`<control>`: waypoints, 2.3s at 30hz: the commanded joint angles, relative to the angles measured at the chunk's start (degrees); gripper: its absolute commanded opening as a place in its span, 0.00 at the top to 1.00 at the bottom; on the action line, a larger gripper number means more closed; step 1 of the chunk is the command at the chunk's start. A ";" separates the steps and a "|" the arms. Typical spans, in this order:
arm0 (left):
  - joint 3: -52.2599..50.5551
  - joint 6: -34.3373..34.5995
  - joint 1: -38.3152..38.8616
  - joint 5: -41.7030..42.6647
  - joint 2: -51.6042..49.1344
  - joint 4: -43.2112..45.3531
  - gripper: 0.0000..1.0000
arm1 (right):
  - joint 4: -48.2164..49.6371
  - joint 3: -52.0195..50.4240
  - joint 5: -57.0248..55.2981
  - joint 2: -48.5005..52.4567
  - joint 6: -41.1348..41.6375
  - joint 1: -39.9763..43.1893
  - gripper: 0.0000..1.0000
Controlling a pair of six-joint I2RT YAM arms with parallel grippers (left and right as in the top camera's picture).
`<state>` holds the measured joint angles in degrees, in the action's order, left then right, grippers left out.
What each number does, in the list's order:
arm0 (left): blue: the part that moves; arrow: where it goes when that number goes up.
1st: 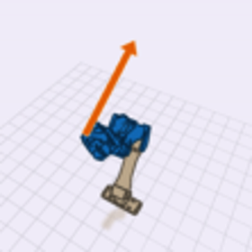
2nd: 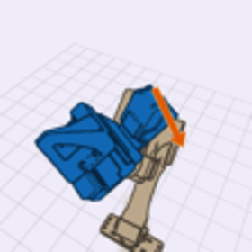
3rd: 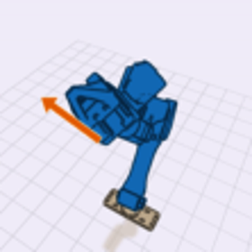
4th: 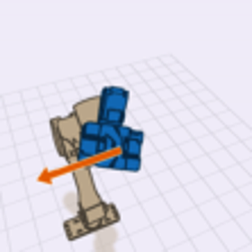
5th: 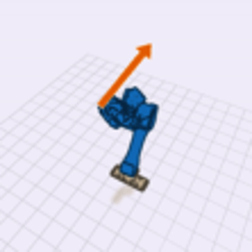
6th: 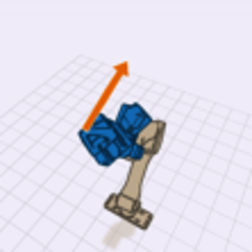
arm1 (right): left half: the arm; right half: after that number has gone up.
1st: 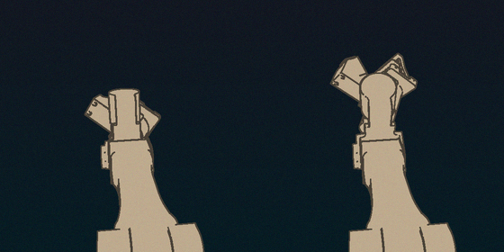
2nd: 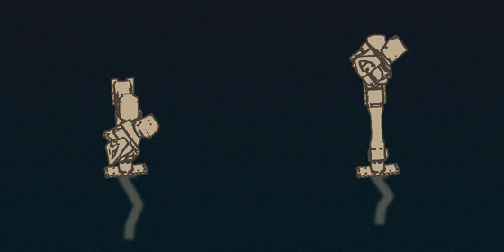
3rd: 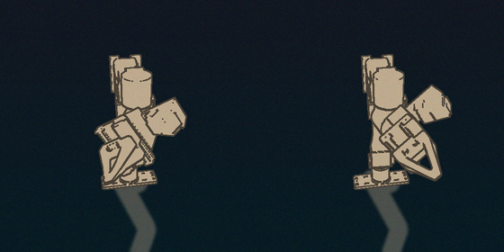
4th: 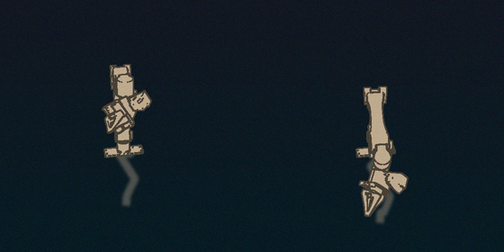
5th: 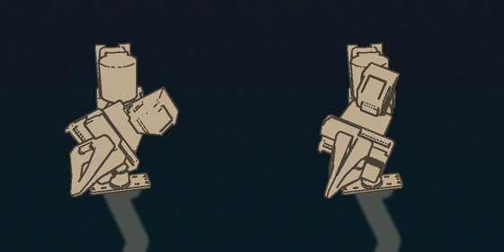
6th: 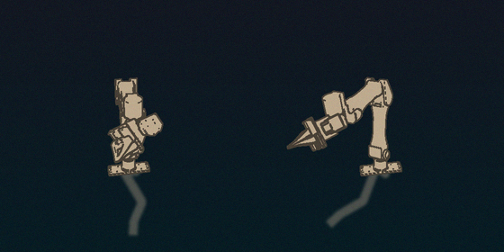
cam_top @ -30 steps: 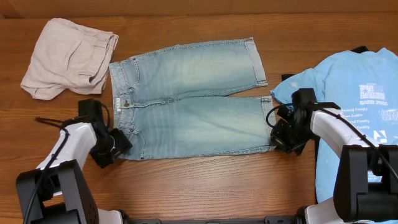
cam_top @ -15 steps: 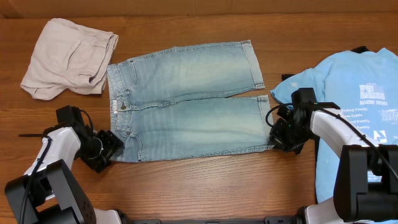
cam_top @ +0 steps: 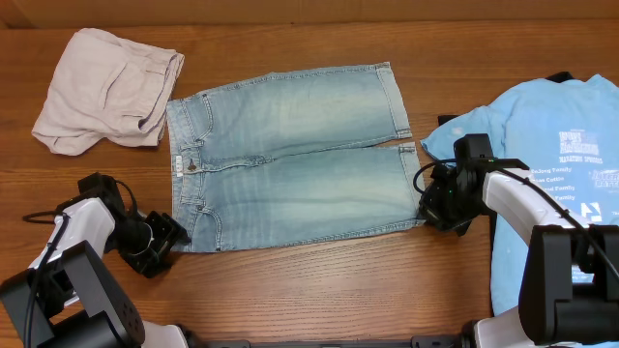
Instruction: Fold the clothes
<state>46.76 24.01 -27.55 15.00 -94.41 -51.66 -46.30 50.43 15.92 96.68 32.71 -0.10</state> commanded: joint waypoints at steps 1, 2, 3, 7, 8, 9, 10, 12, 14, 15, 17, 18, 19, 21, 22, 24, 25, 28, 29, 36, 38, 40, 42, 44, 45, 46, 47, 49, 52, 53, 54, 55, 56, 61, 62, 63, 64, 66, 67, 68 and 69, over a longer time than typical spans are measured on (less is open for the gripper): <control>-1.66 -1.29 -1.31 -5.29 -1.90 1.07 0.29 | 1.51 -0.33 -2.36 -0.24 3.58 0.39 0.85; -1.66 -1.31 -1.31 -5.27 -1.90 1.88 0.17 | 1.73 -0.33 -2.69 -0.24 3.61 0.55 0.85; -1.66 -1.49 -1.31 -4.85 -1.90 3.19 0.12 | 2.10 -0.33 -3.78 -0.24 3.63 0.79 0.85; -1.05 -5.16 -1.36 4.37 -1.90 7.21 0.41 | 2.67 -0.33 -5.16 -0.24 3.56 1.81 0.85; -0.33 -6.38 -1.36 7.98 -1.90 7.28 0.69 | 2.45 -0.33 -5.16 -0.24 3.54 2.08 0.85; 0.87 -7.52 -1.36 10.78 -1.90 7.34 0.83 | 2.14 -0.33 -5.18 -0.24 3.54 2.12 0.85; 2.05 -7.61 -1.33 11.34 -1.90 7.28 0.91 | 2.01 -0.33 -5.18 -0.24 3.52 2.10 0.85; 5.62 -10.34 -1.16 11.43 -1.90 7.10 0.96 | 1.79 -0.33 -5.18 -0.24 3.52 2.10 0.85; 8.50 -15.02 -0.52 11.04 -1.90 7.13 0.96 | 1.70 -0.33 -5.16 -0.24 3.54 2.10 0.84; 9.38 -16.06 -0.07 9.84 -1.90 7.15 0.96 | 1.70 -0.33 -5.16 -0.24 3.54 2.10 0.84; 9.64 -16.39 1.40 7.91 -1.90 7.37 0.96 | 1.73 -0.33 -5.16 -0.24 3.54 2.10 0.84; 9.31 -16.33 2.38 7.23 -2.01 7.61 0.96 | 1.73 -0.33 -5.16 -0.24 3.54 2.10 0.84; 8.79 -16.33 3.43 6.58 -2.10 8.31 0.96 | 1.73 -0.33 -5.16 -0.24 3.54 2.10 0.84; 7.45 -16.28 5.44 4.42 -2.25 10.23 0.94 | 1.73 -0.33 -5.16 -0.24 3.54 2.10 0.85; 6.67 -16.04 6.51 2.89 -2.32 11.04 0.94 | 1.70 -0.33 -5.16 -0.24 3.54 2.10 0.85; 5.68 -15.13 7.89 0.85 -2.32 10.93 0.91 | 1.62 -0.33 -5.16 -0.24 3.54 2.10 0.84; 5.55 -14.08 8.26 -0.70 -2.32 9.86 0.81 | 1.44 -0.33 -5.16 -0.24 3.54 2.10 0.84; 6.12 -10.91 7.13 -4.15 -2.21 6.49 0.64 | 1.03 -0.33 -5.16 -0.24 3.28 2.10 0.84; 6.71 -10.64 6.14 -4.20 -2.21 5.31 0.59 | 1.01 -0.33 -5.18 -0.24 3.21 2.10 0.84; 11.26 -13.27 -2.32 3.21 -2.16 -3.26 0.46 | 1.01 -0.33 -5.16 -0.24 2.91 2.10 0.84; 11.23 -15.54 -3.02 7.82 -2.16 -4.59 0.52 | 1.01 -0.33 -5.18 -0.24 2.91 2.10 0.84; 11.26 -17.35 -3.02 10.14 -2.16 -5.84 0.55 | 1.03 -0.33 -5.18 -0.24 2.91 2.10 0.84; 10.93 -17.66 -2.73 9.49 -2.16 -6.88 0.49 | 1.01 -0.33 -5.16 -0.24 2.91 2.10 0.84; 9.62 -17.64 -2.27 9.01 -2.16 -6.88 0.42 | 1.03 -0.33 -5.18 -0.24 2.91 2.10 0.84; 8.68 -17.66 -1.97 8.94 -2.16 -6.36 0.39 | 1.03 -0.33 -5.18 -0.24 2.91 2.10 0.84; 7.54 -17.62 -1.64 8.70 -2.19 -5.44 0.37 | 1.07 -0.33 -5.18 -0.24 2.91 2.10 0.84; 6.21 -17.44 -1.36 8.15 -2.19 -4.20 0.36 | 1.09 -0.33 -5.18 -0.24 2.93 2.10 0.84; 3.41 -14.95 -1.29 6.43 -2.19 -1.55 0.36 | 1.07 -0.33 -5.18 -0.24 2.91 2.10 0.84; -0.04 -13.90 -1.40 6.19 -2.19 2.01 0.41 | 1.03 -0.33 -5.18 -0.24 2.91 2.10 0.84; -0.90 -13.46 -1.40 6.25 -2.19 3.13 0.43 | 1.03 -0.33 -5.18 -0.24 2.91 2.10 0.84; -1.77 -13.20 -1.40 6.29 -2.19 4.37 0.44 | 1.05 -0.33 -5.20 -0.24 2.91 2.10 0.84; -2.40 -13.03 -1.40 6.45 -2.19 5.44 0.46 | 1.07 -0.33 -5.18 -0.24 2.91 2.10 0.84; -2.97 -12.98 -1.40 6.45 -2.19 6.40 0.50 | 1.07 -0.33 -5.20 -0.24 2.91 2.10 0.84; -3.85 -11.06 -1.36 6.54 -2.19 8.00 0.90 | 0.55 -0.33 -5.18 -0.24 2.89 2.10 0.88; -3.82 -11.06 -1.36 6.62 -2.19 8.00 0.96 | 0.22 -0.33 -5.18 -0.24 2.89 2.10 0.92; -3.72 -11.06 -1.36 6.71 -2.19 7.76 0.96 | -0.39 -0.20 -5.31 -0.24 2.62 2.12 0.95; -3.32 -11.08 -1.42 6.93 -2.19 6.95 0.96 | -1.22 0.13 -5.35 -0.24 1.79 2.12 0.96; -1.25 -11.19 -1.66 7.08 -2.19 3.80 0.96 | -3.65 1.18 -5.81 -0.50 1.07 2.10 0.96; 1.18 -12.02 -2.05 7.08 -2.19 0.83 0.96 | -5.46 2.19 -6.03 -1.07 0.02 2.10 0.96; 2.51 -12.35 -2.21 7.08 -2.16 -0.72 0.96 | -6.56 2.82 -6.05 -1.60 -0.52 2.10 0.96; 4.72 -13.09 -2.47 7.10 -2.10 -3.26 0.96 | -7.93 3.63 -6.03 -2.43 -1.25 2.10 0.96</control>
<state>46.98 11.97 -29.32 23.51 -95.83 -52.23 -52.69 51.55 12.84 96.57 33.85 1.21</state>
